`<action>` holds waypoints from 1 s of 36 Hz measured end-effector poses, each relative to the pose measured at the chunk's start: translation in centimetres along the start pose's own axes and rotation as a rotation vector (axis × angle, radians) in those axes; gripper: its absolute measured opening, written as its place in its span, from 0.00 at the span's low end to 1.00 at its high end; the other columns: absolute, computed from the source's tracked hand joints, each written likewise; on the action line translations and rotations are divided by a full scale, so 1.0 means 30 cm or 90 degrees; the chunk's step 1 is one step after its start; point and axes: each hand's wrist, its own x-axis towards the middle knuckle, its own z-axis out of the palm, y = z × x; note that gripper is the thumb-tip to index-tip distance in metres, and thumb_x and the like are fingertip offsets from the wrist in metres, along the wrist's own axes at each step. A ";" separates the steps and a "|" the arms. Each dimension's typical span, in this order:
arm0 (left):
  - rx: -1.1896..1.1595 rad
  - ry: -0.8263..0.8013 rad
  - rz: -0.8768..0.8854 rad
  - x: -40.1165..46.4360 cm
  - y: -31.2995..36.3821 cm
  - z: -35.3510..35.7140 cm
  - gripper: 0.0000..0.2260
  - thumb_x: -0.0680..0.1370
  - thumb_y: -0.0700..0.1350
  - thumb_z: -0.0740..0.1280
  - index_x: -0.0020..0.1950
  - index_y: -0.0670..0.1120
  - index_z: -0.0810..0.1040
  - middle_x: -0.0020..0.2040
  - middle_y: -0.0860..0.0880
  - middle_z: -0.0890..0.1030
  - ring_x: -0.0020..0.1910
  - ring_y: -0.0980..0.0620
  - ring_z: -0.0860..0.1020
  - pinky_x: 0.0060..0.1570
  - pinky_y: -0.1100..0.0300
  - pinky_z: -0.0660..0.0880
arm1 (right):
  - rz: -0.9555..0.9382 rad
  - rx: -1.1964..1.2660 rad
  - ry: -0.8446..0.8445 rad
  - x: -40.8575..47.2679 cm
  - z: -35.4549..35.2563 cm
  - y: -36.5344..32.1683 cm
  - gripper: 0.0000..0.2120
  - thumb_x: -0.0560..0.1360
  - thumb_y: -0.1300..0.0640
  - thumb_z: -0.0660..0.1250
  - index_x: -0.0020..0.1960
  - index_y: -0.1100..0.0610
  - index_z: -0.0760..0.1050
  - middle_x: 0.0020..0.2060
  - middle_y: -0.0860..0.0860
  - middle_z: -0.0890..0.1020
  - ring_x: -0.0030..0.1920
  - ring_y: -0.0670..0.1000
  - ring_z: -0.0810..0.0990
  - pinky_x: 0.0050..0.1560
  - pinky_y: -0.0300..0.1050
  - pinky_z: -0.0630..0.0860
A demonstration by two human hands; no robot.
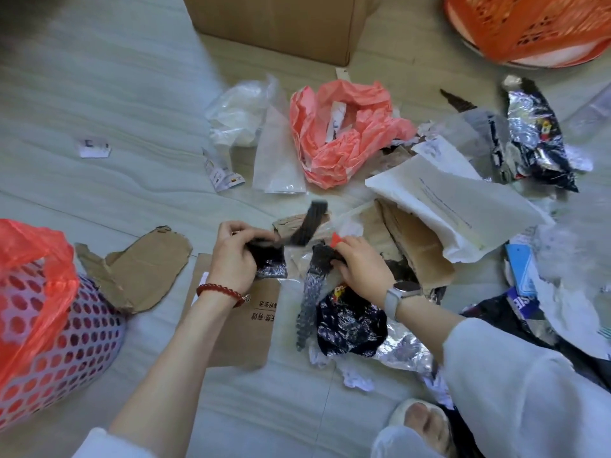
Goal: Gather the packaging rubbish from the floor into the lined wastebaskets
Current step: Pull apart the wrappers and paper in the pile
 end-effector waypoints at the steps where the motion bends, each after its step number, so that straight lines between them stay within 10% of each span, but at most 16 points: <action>1: 0.000 -0.009 -0.006 0.001 0.000 -0.002 0.21 0.70 0.22 0.55 0.45 0.42 0.81 0.50 0.47 0.67 0.48 0.56 0.68 0.48 0.84 0.63 | 0.005 0.040 0.016 -0.002 -0.013 -0.001 0.10 0.73 0.65 0.63 0.55 0.63 0.74 0.51 0.59 0.78 0.53 0.60 0.74 0.51 0.48 0.69; 10: 0.016 -0.081 -0.030 -0.007 -0.005 -0.008 0.14 0.78 0.38 0.56 0.42 0.38 0.80 0.55 0.48 0.70 0.45 0.57 0.70 0.37 0.79 0.63 | 0.153 0.303 0.060 -0.079 -0.225 -0.003 0.27 0.75 0.68 0.61 0.72 0.55 0.60 0.57 0.50 0.74 0.51 0.50 0.75 0.54 0.42 0.71; 12: 0.002 -0.085 -0.044 -0.015 -0.002 -0.005 0.16 0.80 0.44 0.57 0.40 0.40 0.80 0.56 0.47 0.73 0.42 0.59 0.71 0.37 0.76 0.63 | 0.147 0.289 0.083 -0.093 -0.276 0.010 0.21 0.75 0.67 0.61 0.67 0.57 0.68 0.56 0.50 0.75 0.54 0.48 0.73 0.58 0.37 0.67; 15: 0.000 -0.099 -0.065 -0.007 -0.011 0.016 0.20 0.77 0.55 0.60 0.35 0.42 0.79 0.54 0.48 0.71 0.49 0.52 0.73 0.51 0.66 0.62 | 0.128 0.283 0.089 -0.121 -0.335 0.023 0.09 0.76 0.65 0.61 0.45 0.52 0.74 0.36 0.45 0.76 0.36 0.44 0.73 0.38 0.28 0.67; 18: 0.082 -0.093 -0.049 -0.004 -0.027 0.045 0.11 0.72 0.48 0.71 0.35 0.43 0.76 0.52 0.50 0.65 0.49 0.53 0.70 0.54 0.64 0.64 | 0.105 0.279 0.021 -0.149 -0.334 0.034 0.14 0.76 0.63 0.62 0.34 0.49 0.67 0.32 0.46 0.72 0.32 0.42 0.70 0.33 0.36 0.63; 22: 0.086 -0.110 0.003 -0.028 -0.019 0.078 0.08 0.72 0.35 0.67 0.45 0.46 0.72 0.55 0.49 0.64 0.47 0.53 0.68 0.51 0.71 0.62 | 0.030 0.093 -0.105 -0.196 -0.214 0.066 0.02 0.74 0.60 0.64 0.44 0.58 0.75 0.49 0.52 0.70 0.48 0.49 0.72 0.51 0.35 0.64; 27: 0.056 -0.158 0.082 -0.059 -0.013 0.117 0.17 0.72 0.32 0.65 0.57 0.48 0.72 0.56 0.53 0.62 0.52 0.59 0.66 0.53 0.71 0.61 | -0.021 -0.166 -0.199 -0.252 -0.053 0.115 0.07 0.67 0.58 0.72 0.43 0.59 0.78 0.68 0.61 0.68 0.67 0.66 0.67 0.61 0.64 0.70; 32: 0.074 -0.166 0.157 -0.088 -0.031 0.142 0.15 0.71 0.30 0.63 0.53 0.46 0.75 0.51 0.55 0.66 0.48 0.60 0.68 0.49 0.72 0.64 | -0.004 -0.213 -0.218 -0.250 -0.008 0.097 0.14 0.75 0.58 0.63 0.60 0.54 0.73 0.76 0.55 0.47 0.75 0.62 0.43 0.72 0.63 0.47; 36: 0.094 -0.198 0.231 -0.122 -0.055 0.168 0.13 0.71 0.29 0.64 0.48 0.44 0.78 0.52 0.50 0.70 0.45 0.58 0.70 0.46 0.67 0.70 | -0.008 -0.263 -0.203 -0.273 0.009 0.078 0.17 0.59 0.57 0.76 0.48 0.56 0.80 0.64 0.58 0.74 0.65 0.66 0.70 0.56 0.66 0.70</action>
